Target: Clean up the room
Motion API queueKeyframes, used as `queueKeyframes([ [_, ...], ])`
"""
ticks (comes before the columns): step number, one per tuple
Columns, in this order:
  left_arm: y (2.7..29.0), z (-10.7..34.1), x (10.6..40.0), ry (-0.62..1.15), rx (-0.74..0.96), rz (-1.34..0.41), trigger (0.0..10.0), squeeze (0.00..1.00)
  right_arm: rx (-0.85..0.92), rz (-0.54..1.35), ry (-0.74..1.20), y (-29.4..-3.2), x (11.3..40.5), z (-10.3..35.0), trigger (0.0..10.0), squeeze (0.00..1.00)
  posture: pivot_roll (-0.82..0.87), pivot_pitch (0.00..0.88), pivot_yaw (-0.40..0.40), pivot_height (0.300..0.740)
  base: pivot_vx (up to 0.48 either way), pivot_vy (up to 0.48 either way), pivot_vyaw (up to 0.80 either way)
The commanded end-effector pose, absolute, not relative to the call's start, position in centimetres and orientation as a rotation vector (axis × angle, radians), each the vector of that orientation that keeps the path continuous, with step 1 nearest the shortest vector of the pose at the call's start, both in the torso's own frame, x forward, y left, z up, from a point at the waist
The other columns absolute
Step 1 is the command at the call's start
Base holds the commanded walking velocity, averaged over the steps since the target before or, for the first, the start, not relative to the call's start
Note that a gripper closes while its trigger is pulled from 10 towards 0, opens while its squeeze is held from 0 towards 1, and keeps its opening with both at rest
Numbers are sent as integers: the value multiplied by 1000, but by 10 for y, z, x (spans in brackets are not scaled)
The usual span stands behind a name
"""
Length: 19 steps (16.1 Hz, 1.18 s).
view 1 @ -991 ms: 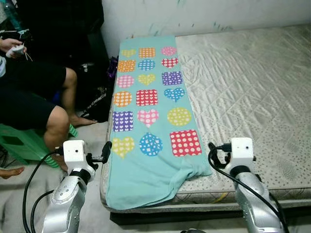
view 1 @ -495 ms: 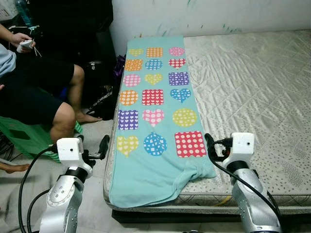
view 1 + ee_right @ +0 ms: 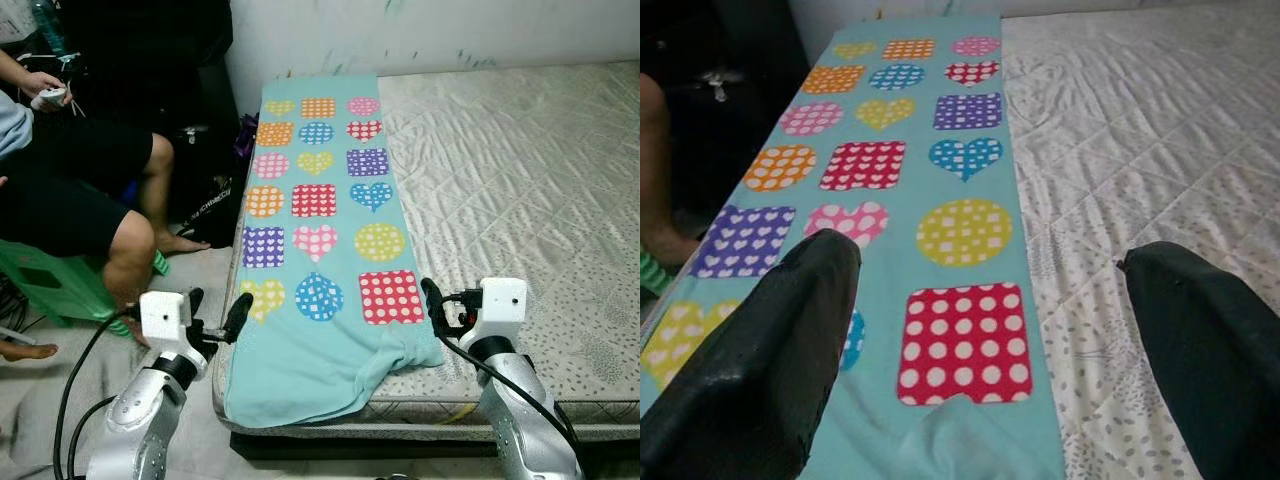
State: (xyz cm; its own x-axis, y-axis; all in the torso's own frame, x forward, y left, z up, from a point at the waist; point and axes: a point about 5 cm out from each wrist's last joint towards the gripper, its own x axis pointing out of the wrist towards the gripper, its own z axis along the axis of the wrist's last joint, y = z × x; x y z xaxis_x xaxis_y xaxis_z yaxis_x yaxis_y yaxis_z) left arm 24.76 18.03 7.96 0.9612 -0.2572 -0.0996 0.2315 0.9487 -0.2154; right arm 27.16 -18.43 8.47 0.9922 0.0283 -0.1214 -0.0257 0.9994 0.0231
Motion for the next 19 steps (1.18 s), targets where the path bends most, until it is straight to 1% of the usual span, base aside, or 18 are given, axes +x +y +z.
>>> queueKeyframes([
  [1, 195, 75, 245, 159, -177, -159, 10000, 0, -11, 39, 103, -183, 273, 89, 10000, 0, -201, 122, 81, 740, 0, 0, 0],
  [2, 201, 73, 246, 172, -187, -118, 10000, 0, -12, 32, 94, -183, 275, 91, 10000, 0, -204, 122, 83, 740, 0, 0, 0],
  [5, 207, 73, 248, 189, -151, -99, 10000, 0, -14, 18, 80, -183, 274, 93, 10000, 0, -204, 128, 91, 740, 0, 0, 0],
  [8, 215, 69, 251, 216, -131, -39, 10000, 0, -25, 0, 77, -184, 272, 91, 10000, 0, -215, 122, 100, 740, 0, 0, 0],
  [10, 215, 67, 251, 221, -139, -42, 10000, 0, -18, -12, 59, -182, 276, 95, 10000, 0, -261, 130, 133, 740, 0, 0, 0],
  [12, 210, 65, 257, 240, -110, -83, 10000, 0, -2, -34, 42, -181, 277, 97, 10000, 0, -255, 124, 150, 740, 0, 0, 0],
  [15, 214, 74, 268, 209, -84, -76, 10000, 0, 1, -13, 71, -175, 272, 91, 10000, 0, -241, 130, 147, 740, 0, 0, 0],
  [17, 220, 74, 264, 216, -68, -54, 10000, 0, 20, -30, 84, -172, 272, 89, 10000, 0, -226, 136, 145, 740, 0, 0, 0],
  [19, 219, 73, 258, 222, -59, -56, 10000, 0, 30, -49, 101, -175, 272, 87, 10000, 0, -195, 139, 123, 740, 0, 0, 0],
])
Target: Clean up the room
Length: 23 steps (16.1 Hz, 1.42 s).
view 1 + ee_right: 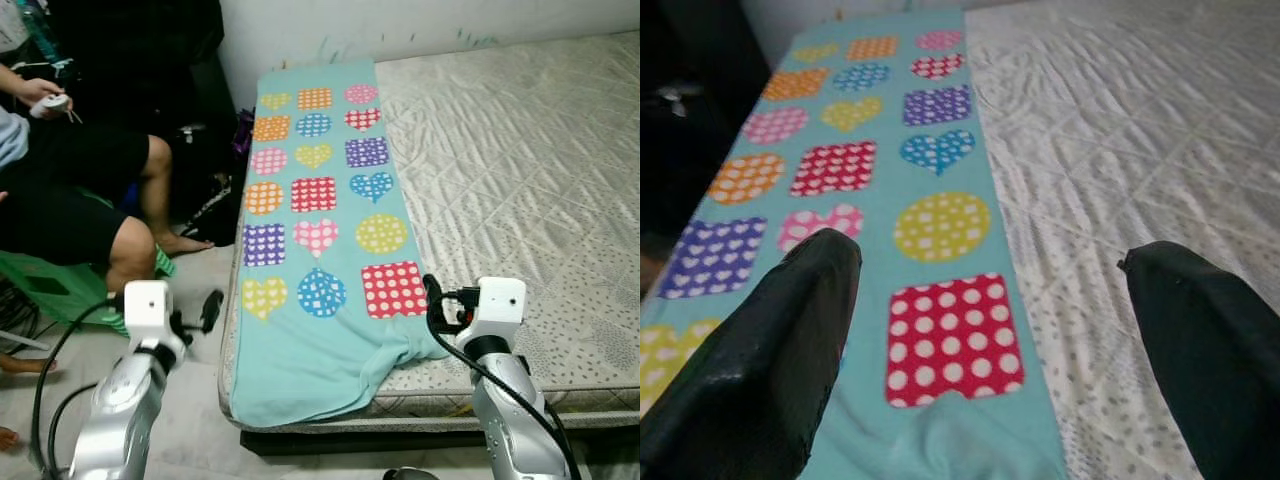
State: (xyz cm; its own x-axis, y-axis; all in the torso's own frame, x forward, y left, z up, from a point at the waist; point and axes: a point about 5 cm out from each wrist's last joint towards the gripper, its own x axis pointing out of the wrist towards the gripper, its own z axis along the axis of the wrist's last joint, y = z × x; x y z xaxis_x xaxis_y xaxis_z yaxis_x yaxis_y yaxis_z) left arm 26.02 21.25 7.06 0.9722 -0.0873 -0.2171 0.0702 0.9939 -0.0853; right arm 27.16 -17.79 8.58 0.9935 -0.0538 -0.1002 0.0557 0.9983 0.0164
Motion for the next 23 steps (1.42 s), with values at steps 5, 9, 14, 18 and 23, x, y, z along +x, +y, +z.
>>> queueKeyframes([
  [5, 220, 66, 251, 259, -74, -15, 10000, 0, -9, -33, 153, -175, 270, 81, 10000, 0, -193, 136, 99, 740, 0, 0, 0],
  [9, 216, 64, 255, 266, -56, -32, 10000, 0, -51, -91, 201, -195, 268, 75, 10000, 0, -213, 137, 90, 740, 0, 0, 0],
  [14, 207, 66, 259, 251, -99, -46, 10000, 0, -61, -97, 194, -200, 273, 81, 10000, 0, -222, 132, 78, 740, 0, 0, 0],
  [18, 209, 67, 262, 253, -117, -31, 10000, 0, -64, -85, 222, -198, 276, 77, 10000, 0, -220, 118, 67, 740, 0, 0, 0],
  [23, 206, 55, 258, 354, -85, -48, 10000, 0, -80, -110, 333, -208, 273, 63, 10000, 0, -224, 111, 68, 740, 0, 0, 0],
])
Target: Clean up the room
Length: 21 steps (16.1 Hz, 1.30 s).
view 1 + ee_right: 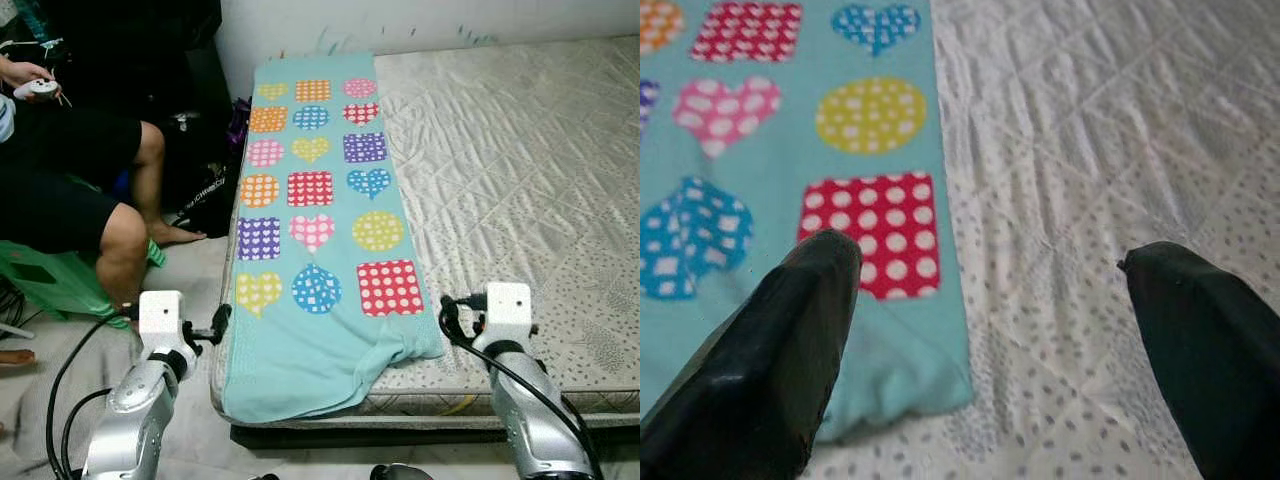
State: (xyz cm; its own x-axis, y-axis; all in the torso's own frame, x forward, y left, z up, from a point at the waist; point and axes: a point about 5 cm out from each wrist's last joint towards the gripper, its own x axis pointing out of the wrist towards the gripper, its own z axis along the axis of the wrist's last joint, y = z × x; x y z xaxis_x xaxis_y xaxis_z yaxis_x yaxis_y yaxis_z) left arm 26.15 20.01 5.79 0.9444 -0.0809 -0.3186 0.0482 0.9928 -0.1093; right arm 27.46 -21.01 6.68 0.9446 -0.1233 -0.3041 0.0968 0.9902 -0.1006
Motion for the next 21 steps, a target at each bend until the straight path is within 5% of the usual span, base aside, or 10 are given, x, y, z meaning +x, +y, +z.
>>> queueKeyframes([
  [1, 206, 55, 259, 350, -81, -54, 10000, 0, -74, -93, 334, -207, 273, 63, 10000, 0, -222, 107, 73, 740, 0, 0, 0],
  [6, 199, 65, 267, 315, -36, -103, 10000, 0, -97, -53, 260, -194, 289, 75, 10000, 0, -210, 96, 73, 740, 0, 0, 0],
  [11, 181, 73, 276, 254, -48, -193, 10000, 0, -16, -59, 173, -184, 297, 79, 10000, 0, -223, 63, 172, 740, 0, 0, 0],
  [15, 200, 93, 291, 172, -184, -95, 10000, 0, -32, 35, 99, -176, 295, 84, 10000, 0, -197, 66, 111, 740, 0, 0, 0],
  [21, 190, 77, 279, 228, -182, -109, 10000, 0, -22, 117, 14, -175, 309, 96, 10000, 0, -163, 36, 84, 740, 0, 0, 0],
])
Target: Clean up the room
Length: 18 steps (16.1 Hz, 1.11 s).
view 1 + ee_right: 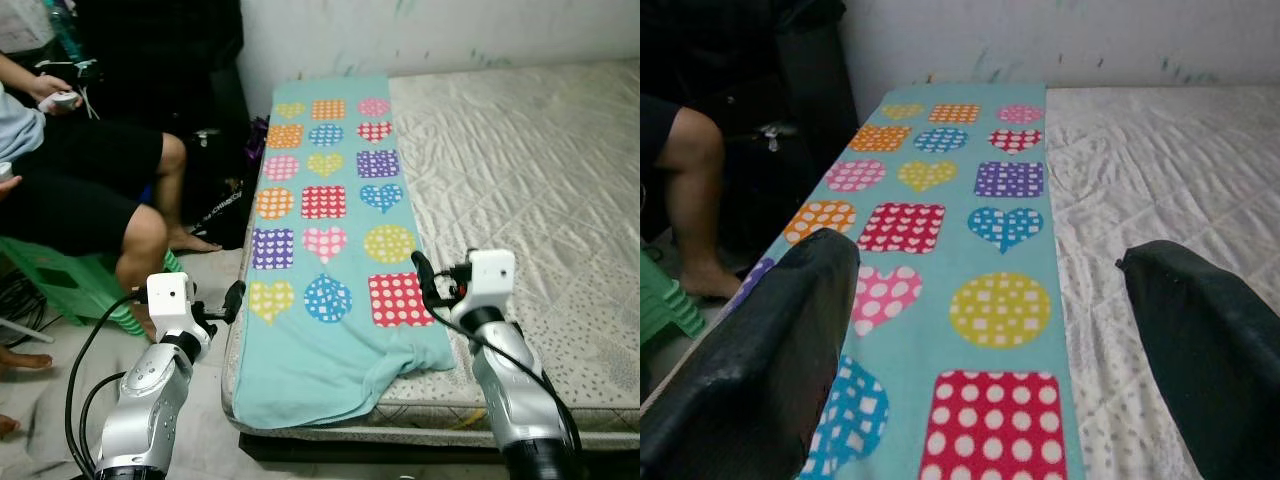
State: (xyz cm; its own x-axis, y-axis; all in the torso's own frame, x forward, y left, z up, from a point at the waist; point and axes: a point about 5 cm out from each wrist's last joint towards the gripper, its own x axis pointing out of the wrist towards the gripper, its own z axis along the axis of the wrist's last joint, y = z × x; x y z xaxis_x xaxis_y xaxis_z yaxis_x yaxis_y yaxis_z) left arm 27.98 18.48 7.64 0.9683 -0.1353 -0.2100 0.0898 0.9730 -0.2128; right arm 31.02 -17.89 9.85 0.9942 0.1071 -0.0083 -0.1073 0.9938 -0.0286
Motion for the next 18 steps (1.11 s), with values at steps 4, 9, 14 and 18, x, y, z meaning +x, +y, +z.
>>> queueKeyframes([
  [4, 202, 83, 285, 219, -204, -52, 10000, 0, -19, 99, -23, -174, 313, 101, 10000, 0, -167, 11, 83, 740, 0, 0, 0],
  [9, 200, 69, 284, 295, -288, -16, 10000, 0, -16, 46, -17, -189, 311, 99, 10000, 0, -186, 30, 64, 740, 0, 0, 0],
  [14, 198, 67, 274, 308, -262, -49, 10000, 0, -28, 1, 74, -203, 286, 79, 10000, 0, -186, 82, 57, 740, 0, 0, 0],
  [18, 203, 69, 270, 307, -252, -8, 10000, 0, 26, 18, 104, -197, 292, 82, 10000, 0, -166, 119, 29, 740, 0, 0, 0],
])
